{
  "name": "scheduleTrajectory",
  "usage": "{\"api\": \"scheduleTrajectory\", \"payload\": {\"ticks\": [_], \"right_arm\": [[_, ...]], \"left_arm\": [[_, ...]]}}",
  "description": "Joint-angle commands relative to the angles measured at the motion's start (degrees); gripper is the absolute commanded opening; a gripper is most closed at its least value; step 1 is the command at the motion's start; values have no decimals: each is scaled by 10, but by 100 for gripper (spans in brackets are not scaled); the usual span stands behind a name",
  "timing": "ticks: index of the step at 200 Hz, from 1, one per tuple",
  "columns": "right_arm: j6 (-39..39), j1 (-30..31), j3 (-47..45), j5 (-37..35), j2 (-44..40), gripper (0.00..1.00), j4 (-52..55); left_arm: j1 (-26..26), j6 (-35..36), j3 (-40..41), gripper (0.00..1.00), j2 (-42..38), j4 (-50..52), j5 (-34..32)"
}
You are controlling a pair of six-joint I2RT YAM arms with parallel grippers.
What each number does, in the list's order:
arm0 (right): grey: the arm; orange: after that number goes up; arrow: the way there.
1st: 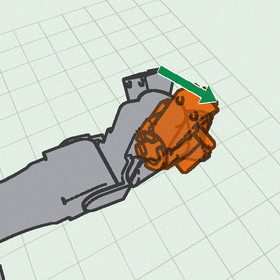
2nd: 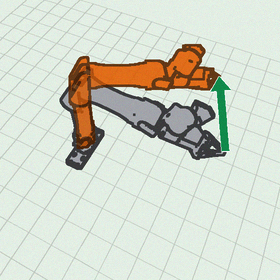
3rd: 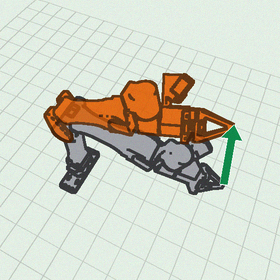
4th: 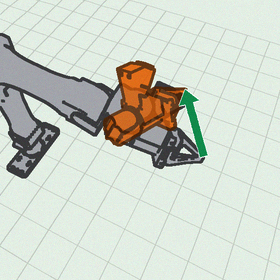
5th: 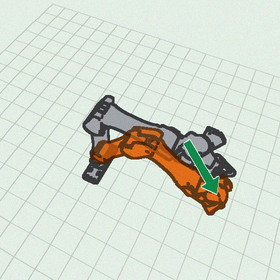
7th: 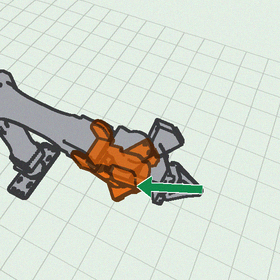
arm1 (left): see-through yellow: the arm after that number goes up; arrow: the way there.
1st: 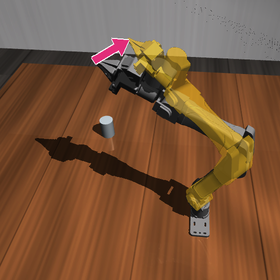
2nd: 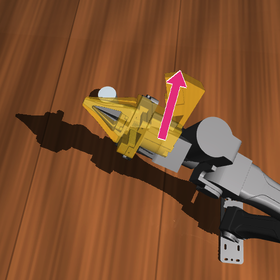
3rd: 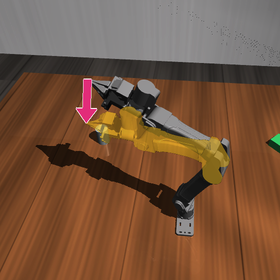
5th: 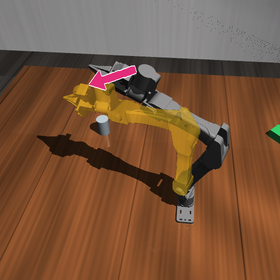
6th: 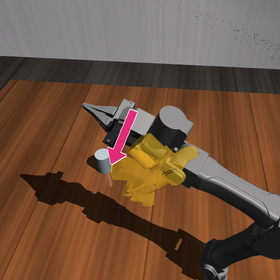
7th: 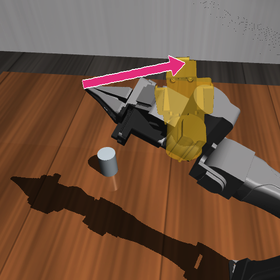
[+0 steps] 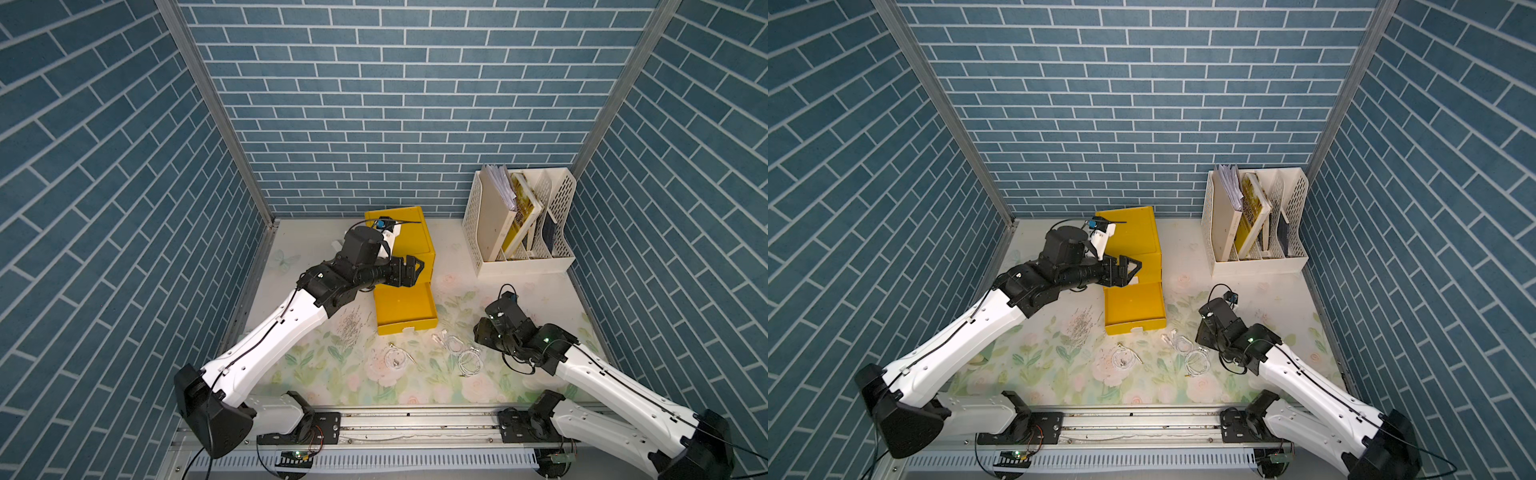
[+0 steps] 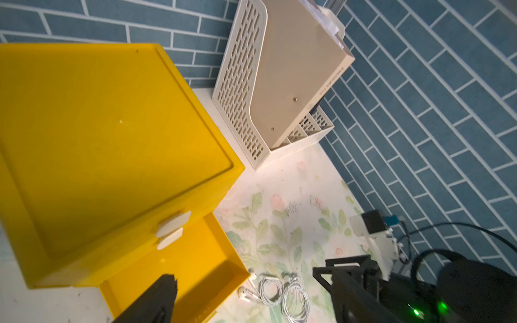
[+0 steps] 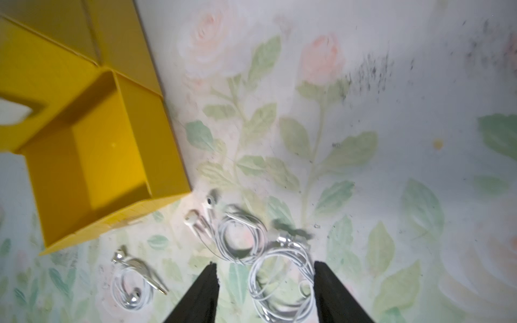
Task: Place the wired earphones into the drawer by color
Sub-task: Pick up the wired earphones from the center of the board.
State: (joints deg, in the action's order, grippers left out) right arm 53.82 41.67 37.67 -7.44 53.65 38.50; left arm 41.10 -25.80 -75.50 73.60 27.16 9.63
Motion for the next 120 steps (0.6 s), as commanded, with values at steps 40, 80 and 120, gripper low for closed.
{"api": "scheduleTrajectory", "payload": {"ticks": [40, 80, 120], "right_arm": [[-93, -13, -24, 114, 16, 55, 32], [-110, -13, -30, 102, 35, 52, 58], [-116, -12, -53, 112, 48, 48, 41]], "left_arm": [[62, -50, 68, 91, -58, -14, -64], [78, -69, 100, 91, -67, -31, -70], [86, -79, 118, 91, -71, -45, -71]]}}
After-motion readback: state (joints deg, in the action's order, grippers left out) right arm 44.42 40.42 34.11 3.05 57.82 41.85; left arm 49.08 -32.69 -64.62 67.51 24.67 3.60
